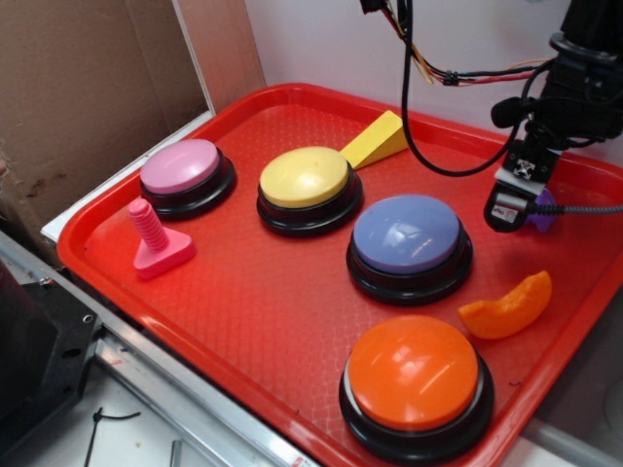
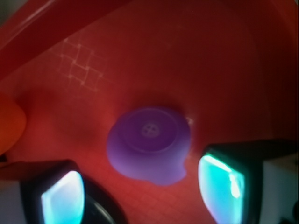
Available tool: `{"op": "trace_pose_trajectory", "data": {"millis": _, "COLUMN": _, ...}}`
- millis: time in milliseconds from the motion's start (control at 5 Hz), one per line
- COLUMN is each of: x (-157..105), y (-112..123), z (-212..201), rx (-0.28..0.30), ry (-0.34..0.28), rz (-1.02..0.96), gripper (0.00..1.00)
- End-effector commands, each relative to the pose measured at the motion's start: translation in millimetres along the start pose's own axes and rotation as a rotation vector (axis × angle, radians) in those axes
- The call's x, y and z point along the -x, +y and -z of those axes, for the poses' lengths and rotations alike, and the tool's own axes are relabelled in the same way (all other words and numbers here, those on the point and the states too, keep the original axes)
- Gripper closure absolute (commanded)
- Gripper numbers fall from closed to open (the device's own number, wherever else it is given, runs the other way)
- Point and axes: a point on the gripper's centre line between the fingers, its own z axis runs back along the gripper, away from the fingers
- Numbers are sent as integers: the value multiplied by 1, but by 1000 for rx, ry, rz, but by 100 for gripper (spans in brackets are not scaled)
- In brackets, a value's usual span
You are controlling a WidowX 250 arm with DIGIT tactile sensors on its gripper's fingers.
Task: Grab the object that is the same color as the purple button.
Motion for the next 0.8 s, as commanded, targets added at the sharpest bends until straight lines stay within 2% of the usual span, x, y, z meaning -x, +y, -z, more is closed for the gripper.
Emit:
{"op": "trace_pose_trajectory", "data": {"millis": 0, "x": -3, "y": -5, "z": -16, "rx": -52, "ry": -141, "rz": 159, "gripper": 17}}
{"op": "trace_pose_trajectory", "data": {"millis": 200, "x": -2, "y": -5, "z": -18, "rx": -59, "ry": -135, "rz": 165, "gripper": 100}}
{"op": "trace_pose_trajectory", "data": {"millis": 600, "x": 2, "y": -8, "z": -25, "rx": -108, "ry": -90, "rz": 107, "gripper": 100}}
